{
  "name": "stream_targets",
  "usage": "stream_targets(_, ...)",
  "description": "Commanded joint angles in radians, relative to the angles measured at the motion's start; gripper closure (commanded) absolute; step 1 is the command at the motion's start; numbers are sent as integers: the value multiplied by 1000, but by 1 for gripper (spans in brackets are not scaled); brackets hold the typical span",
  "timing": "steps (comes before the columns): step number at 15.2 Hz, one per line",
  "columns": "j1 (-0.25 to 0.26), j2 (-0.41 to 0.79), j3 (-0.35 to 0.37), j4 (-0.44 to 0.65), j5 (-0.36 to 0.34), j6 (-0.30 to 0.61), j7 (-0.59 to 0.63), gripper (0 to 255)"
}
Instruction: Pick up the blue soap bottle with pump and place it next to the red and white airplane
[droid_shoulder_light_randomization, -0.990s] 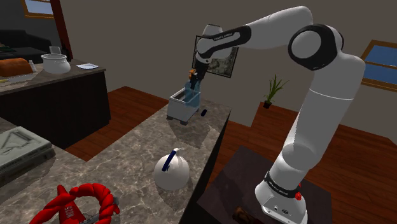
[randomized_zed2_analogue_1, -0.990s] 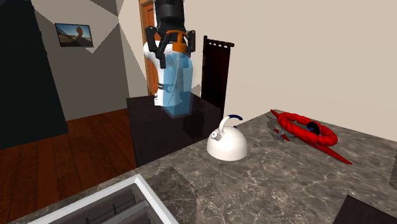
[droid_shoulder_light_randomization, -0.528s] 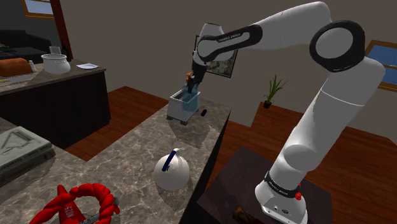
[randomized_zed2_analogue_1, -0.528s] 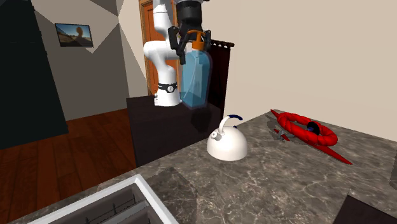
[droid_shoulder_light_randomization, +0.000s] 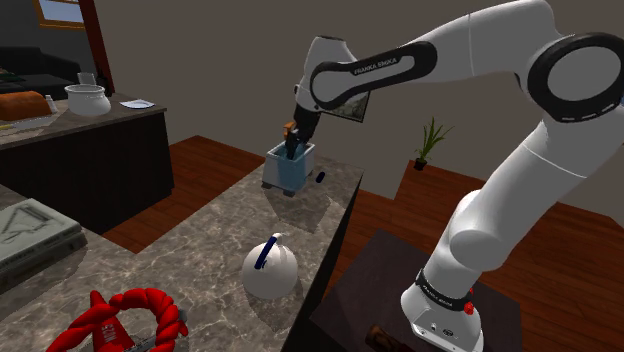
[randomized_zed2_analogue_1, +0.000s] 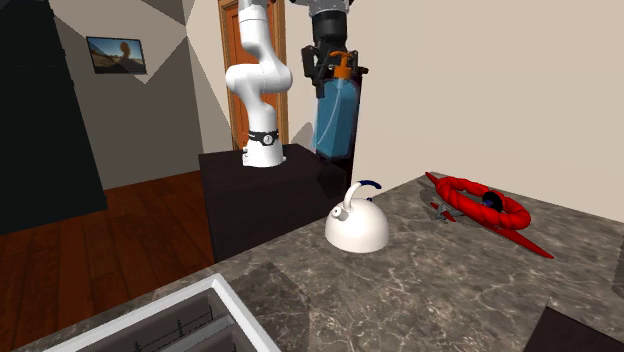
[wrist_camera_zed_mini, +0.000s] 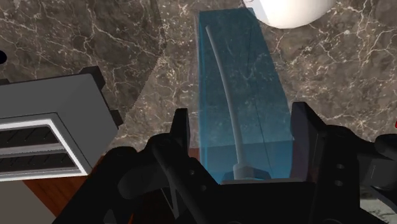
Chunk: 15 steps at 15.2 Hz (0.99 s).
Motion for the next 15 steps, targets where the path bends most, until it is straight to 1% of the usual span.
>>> stream_targets(1,21,-31,33,-28,-1,-3,55,255)
stream_targets(8,89,-104,145,-93,9,-13,226,255)
stream_targets(15,156,-127,267,-101,24,-32,405,255)
